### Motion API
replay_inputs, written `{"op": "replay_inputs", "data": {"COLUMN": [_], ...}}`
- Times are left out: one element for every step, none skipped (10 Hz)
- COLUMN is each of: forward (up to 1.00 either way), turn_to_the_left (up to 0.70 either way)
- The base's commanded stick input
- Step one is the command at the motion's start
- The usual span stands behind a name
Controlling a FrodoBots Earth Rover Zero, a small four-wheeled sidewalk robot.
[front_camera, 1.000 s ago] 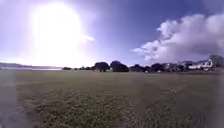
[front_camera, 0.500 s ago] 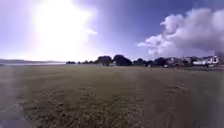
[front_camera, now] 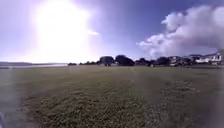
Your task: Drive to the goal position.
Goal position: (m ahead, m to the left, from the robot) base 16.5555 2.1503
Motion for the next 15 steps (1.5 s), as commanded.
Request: {"op": "replay_inputs", "data": {"forward": [0.70,0.70,0.70,0.70,0.70,0.70,0.70,0.70,0.70,0.70,0.70,0.70,0.70,0.70,0.70], "turn_to_the_left": [0.00,0.00,0.00,0.00,0.00,0.00,0.00,0.00,0.00,0.00,0.00,0.00,0.00,0.00,-0.14]}}
